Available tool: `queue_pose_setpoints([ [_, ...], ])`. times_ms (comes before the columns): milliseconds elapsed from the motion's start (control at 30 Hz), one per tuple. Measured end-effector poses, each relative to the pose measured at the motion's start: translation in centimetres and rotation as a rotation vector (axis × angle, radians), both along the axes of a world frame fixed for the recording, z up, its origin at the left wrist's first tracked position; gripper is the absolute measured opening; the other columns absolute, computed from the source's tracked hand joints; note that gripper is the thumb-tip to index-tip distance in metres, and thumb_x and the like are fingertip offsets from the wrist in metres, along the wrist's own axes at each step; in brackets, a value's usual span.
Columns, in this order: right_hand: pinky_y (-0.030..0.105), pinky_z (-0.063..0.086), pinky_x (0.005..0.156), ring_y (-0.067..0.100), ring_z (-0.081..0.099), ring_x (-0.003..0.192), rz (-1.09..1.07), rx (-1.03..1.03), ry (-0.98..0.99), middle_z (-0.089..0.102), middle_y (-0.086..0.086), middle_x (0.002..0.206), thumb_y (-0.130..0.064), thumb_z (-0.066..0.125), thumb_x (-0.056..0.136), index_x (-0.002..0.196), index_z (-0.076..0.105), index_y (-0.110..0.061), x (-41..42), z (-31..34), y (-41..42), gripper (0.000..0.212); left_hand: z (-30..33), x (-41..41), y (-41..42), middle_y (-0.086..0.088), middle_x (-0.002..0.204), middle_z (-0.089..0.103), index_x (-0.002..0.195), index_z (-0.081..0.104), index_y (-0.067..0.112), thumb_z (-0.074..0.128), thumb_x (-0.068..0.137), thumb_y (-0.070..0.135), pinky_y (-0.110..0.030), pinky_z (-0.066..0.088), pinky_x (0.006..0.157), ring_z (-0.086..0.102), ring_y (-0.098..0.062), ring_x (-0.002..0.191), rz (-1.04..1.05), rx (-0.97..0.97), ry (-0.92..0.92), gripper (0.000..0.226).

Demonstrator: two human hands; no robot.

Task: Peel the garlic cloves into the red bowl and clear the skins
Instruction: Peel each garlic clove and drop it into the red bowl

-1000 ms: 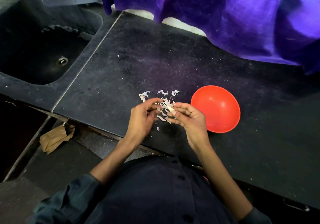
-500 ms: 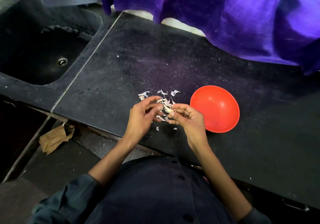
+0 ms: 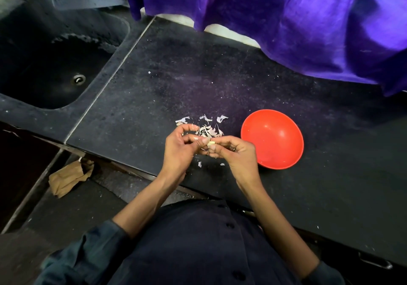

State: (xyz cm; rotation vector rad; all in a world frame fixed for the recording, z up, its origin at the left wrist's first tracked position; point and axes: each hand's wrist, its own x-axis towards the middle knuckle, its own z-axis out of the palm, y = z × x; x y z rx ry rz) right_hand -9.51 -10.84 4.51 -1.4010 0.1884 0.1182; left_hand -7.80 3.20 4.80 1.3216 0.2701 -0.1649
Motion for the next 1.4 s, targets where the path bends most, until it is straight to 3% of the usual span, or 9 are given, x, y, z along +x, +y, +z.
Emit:
queue_pose_setpoints([
  [133,0.025,0.056,0.068,0.022,0.070,0.079,-0.012,-0.006,-0.005,0.074,0.013,0.088,0.009,0.068,0.081,0.091,0.073,-0.002,-0.18,-0.14,-0.10,0.015,0.05,-0.11,-0.01,-0.011,0.070,0.067,0.104,0.053,0.007,0.068,0.081,-0.005,-0.028,0.055,0.055,0.066,-0.018,0.059,-0.006,-0.072,0.054,0.030],
  [333,0.027,0.054,0.074,0.010,0.069,0.078,-0.057,-0.373,-0.219,0.074,-0.004,0.084,0.000,0.074,0.078,0.085,0.075,-0.025,-0.33,-0.60,-0.22,0.026,0.13,-0.04,-0.25,-0.007,0.063,0.064,0.099,0.048,0.009,0.064,0.083,-0.009,-0.025,0.055,0.050,0.064,-0.014,0.052,0.033,-0.173,0.143,0.029],
  [500,0.046,0.058,0.081,0.019,0.071,0.087,-0.105,-0.314,-0.162,0.075,0.001,0.093,-0.001,0.069,0.084,0.092,0.075,-0.026,0.05,-0.89,-0.48,0.027,-0.08,0.27,0.30,-0.005,0.065,0.061,0.099,0.048,0.010,0.067,0.083,-0.006,-0.025,0.055,0.051,0.062,-0.012,0.054,0.094,-0.173,0.163,0.030],
  [633,0.032,0.056,0.083,0.009,0.069,0.091,0.006,-0.354,-0.158,0.069,0.001,0.109,0.000,0.071,0.083,0.109,0.068,-0.028,0.09,-0.51,-0.06,0.039,0.07,0.13,0.10,-0.008,0.069,0.064,0.098,0.048,0.011,0.067,0.083,-0.005,-0.026,0.056,0.054,0.064,-0.015,0.057,0.062,-0.183,0.151,0.029],
  [700,0.028,0.056,0.080,0.005,0.068,0.083,0.029,-0.355,-0.145,0.070,-0.002,0.103,-0.002,0.075,0.079,0.104,0.069,-0.030,0.01,-0.29,0.19,0.038,0.18,0.01,-0.08,-0.010,0.070,0.066,0.098,0.048,0.011,0.067,0.083,-0.005,-0.026,0.056,0.054,0.065,-0.017,0.058,0.039,-0.182,0.147,0.029],
  [867,0.019,0.053,0.066,0.007,0.066,0.071,-0.011,-0.301,-0.145,0.072,0.003,0.086,0.003,0.076,0.077,0.088,0.075,-0.014,-0.04,-0.36,0.05,0.020,0.14,-0.19,-0.24,-0.010,0.070,0.067,0.103,0.047,0.010,0.071,0.079,-0.003,-0.027,0.055,0.053,0.064,-0.021,0.055,-0.007,-0.157,0.132,0.036],
  [1033,0.027,0.057,0.068,0.019,0.070,0.071,-0.002,-0.255,-0.083,0.074,0.007,0.079,-0.001,0.075,0.078,0.084,0.074,-0.017,-0.07,-0.60,-0.01,0.018,0.03,-0.01,-0.18,-0.010,0.071,0.066,0.109,0.040,0.011,0.072,0.078,-0.008,-0.027,0.056,0.053,0.065,-0.020,0.056,0.024,-0.152,0.157,0.048],
  [1200,0.023,0.056,0.065,0.014,0.070,0.071,0.003,-0.173,-0.047,0.074,0.003,0.077,0.004,0.073,0.079,0.083,0.073,-0.016,-0.04,-0.34,0.08,0.020,-0.21,-0.01,0.02,-0.008,0.071,0.066,0.116,0.041,0.010,0.078,0.072,-0.005,-0.029,0.056,0.057,0.067,-0.020,0.062,0.060,-0.099,0.156,0.059],
  [1400,0.023,0.056,0.066,0.014,0.070,0.073,0.005,-0.150,-0.054,0.073,0.000,0.075,0.008,0.071,0.079,0.082,0.072,-0.016,-0.09,-0.26,-0.16,0.024,-0.07,-0.14,0.10,-0.007,0.069,0.067,0.110,0.047,0.010,0.069,0.081,-0.005,-0.025,0.057,0.056,0.067,-0.016,0.059,0.024,-0.200,0.204,0.040],
])
